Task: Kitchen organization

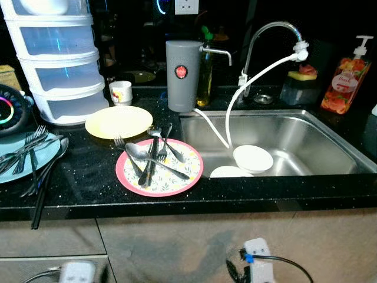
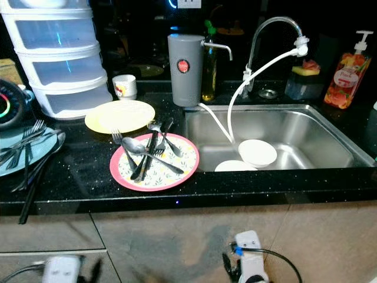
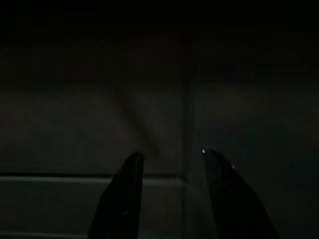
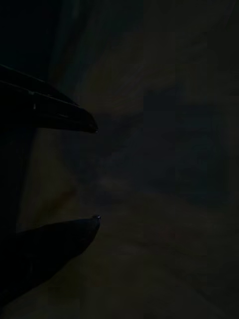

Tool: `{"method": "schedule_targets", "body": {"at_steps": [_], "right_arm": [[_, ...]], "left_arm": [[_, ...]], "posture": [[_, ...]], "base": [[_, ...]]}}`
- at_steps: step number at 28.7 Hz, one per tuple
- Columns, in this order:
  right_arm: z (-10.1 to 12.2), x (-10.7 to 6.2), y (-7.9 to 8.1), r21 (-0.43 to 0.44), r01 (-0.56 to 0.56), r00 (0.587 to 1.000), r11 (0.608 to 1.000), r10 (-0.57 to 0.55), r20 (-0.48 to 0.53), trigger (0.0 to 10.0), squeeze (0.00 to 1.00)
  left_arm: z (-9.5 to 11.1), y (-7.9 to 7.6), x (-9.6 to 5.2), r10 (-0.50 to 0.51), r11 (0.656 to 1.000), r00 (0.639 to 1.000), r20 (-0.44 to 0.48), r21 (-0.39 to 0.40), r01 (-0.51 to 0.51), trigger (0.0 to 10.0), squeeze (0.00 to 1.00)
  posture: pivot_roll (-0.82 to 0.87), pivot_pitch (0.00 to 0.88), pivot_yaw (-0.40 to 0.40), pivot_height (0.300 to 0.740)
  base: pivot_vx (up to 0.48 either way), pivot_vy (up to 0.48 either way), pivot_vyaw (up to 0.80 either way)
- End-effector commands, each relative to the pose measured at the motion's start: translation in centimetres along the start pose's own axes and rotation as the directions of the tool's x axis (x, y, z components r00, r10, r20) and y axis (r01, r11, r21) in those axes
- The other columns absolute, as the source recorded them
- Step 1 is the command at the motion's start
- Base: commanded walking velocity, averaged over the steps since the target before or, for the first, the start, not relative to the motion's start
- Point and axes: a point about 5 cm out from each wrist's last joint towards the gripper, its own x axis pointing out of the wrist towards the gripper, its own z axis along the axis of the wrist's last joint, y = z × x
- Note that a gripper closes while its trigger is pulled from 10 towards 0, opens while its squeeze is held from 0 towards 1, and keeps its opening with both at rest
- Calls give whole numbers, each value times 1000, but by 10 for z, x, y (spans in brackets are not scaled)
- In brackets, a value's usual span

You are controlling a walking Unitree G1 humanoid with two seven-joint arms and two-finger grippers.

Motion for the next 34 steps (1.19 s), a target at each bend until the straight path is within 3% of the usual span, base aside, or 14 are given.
{"method": "schedule_targets", "body": {"at_steps": [1,2,3,4,5,6,8,10,14,17,20,27,34], "right_arm": [[4,0,0,44,-22,1000,999,21,8,10000,0],[6,1,1,54,-47,999,997,46,12,10000,0],[9,3,3,58,-79,997,995,78,19,10000,0],[9,3,3,58,-79,997,995,78,19,10000,0],[11,3,5,57,-103,995,993,102,24,10000,0],[14,4,9,65,-140,990,988,138,31,10000,0],[19,4,13,75,-185,982,980,182,41,10000,0],[22,5,16,73,-220,975,973,217,49,10000,0],[26,8,18,83,-243,970,967,239,50,10000,0],[27,9,20,96,-252,968,963,249,43,10000,0],[28,9,22,102,-267,964,958,265,37,10000,0],[30,10,24,100,-285,958,953,283,37,10000,0],[33,9,29,91,-331,944,939,327,52,10000,0]], "left_arm": [[-3,2,-2,53,987,998,-41,-150,-59,10000,0],[-2,1,-2,38,986,999,-33,-163,-43,10000,0],[1,0,-3,29,987,1000,-13,-156,-30,10000,137],[1,0,-3,29,987,1000,-13,-156,-30,10000,137],[4,-1,-5,16,988,1000,5,-152,-15,10000,486],[8,-2,-6,-2,983,1000,21,-185,6,10000,1000],[14,-6,-9,-32,967,999,38,-252,41,10000,1000],[20,-7,-12,-55,963,997,61,-259,69,10000,1000],[35,7,-13,35,990,990,134,-139,-16,10000,1000],[52,14,-14,93,995,972,216,-42,-86,10000,1000],[62,15,-16,121,992,958,260,4,-127,10000,1000],[78,4,-13,106,994,942,319,0,-111,10000,1000],[83,3,-9,124,991,933,338,-4,-130,10000,1000]], "posture": [[22,0,-16,740],[22,0,-16,740],[22,0,-15,740],[22,0,-15,740],[22,0,-15,740],[21,0,-11,740],[21,0,-11,740],[23,0,-11,740],[34,0,-19,740],[40,1,-25,740],[45,2,-30,740],[48,4,-34,740],[46,6,-34,740]], "base": [[0,0,0],[0,0,0],[0,0,0],[0,0,0],[0,0,0],[0,0,0],[0,0,0],[0,0,0],[0,0,0],[0,0,0],[0,0,0],[0,0,0],[0,0,0]]}}
